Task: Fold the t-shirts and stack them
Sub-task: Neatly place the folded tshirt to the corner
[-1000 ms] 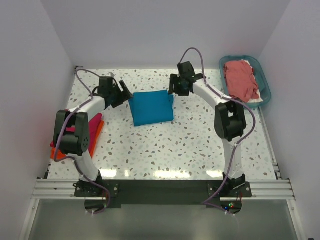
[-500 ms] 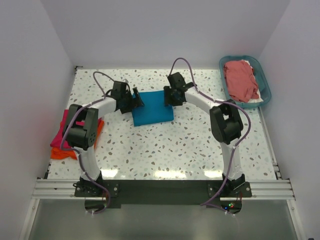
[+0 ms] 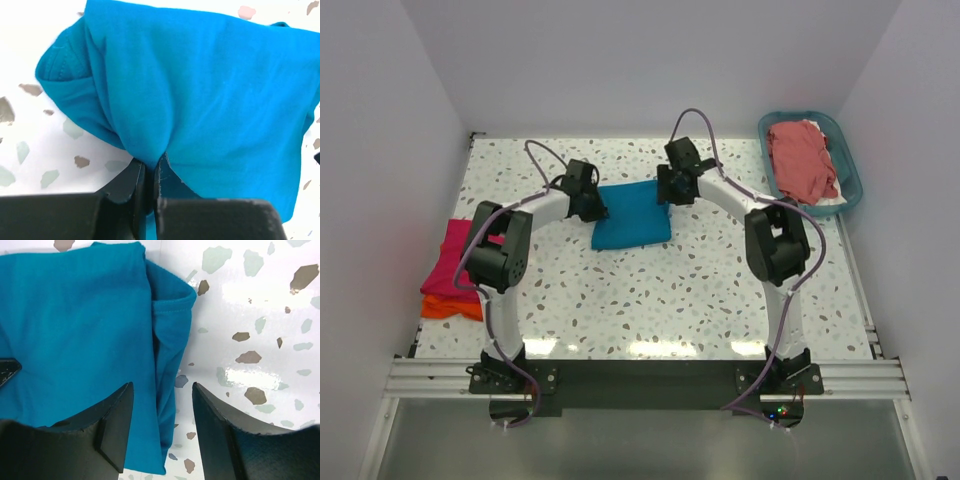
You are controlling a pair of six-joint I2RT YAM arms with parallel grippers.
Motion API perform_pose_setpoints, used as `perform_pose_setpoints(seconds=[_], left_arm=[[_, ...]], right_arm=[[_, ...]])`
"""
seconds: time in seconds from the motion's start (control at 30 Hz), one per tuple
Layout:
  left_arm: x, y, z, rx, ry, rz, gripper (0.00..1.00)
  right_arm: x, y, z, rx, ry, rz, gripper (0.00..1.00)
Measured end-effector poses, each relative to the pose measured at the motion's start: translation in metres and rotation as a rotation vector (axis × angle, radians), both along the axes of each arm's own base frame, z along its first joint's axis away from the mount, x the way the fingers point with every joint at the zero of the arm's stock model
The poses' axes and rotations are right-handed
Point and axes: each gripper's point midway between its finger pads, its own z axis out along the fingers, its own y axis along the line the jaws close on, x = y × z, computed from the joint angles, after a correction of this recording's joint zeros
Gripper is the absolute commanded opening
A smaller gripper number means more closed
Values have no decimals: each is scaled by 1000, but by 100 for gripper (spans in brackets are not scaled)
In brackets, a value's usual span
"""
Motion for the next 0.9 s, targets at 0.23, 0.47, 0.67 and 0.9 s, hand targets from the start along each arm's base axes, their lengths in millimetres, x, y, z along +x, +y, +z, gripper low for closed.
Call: perform_pose_setpoints(seconds=[0.23,0.47,0.67,0.9], left_arm=[[-3,23,12,6,77,145,0],[19,108,74,4,57,416,0],[30,188,118,32,48,618,0],[12,251,139,99,92,766,0]], right_arm=[[-14,-9,22,9,-16,-14,56],[-38,-16,66,56,-74,-15,55],[-48,-7,73,63,-86,11,55],[-60,7,69,58,-73,48,54]])
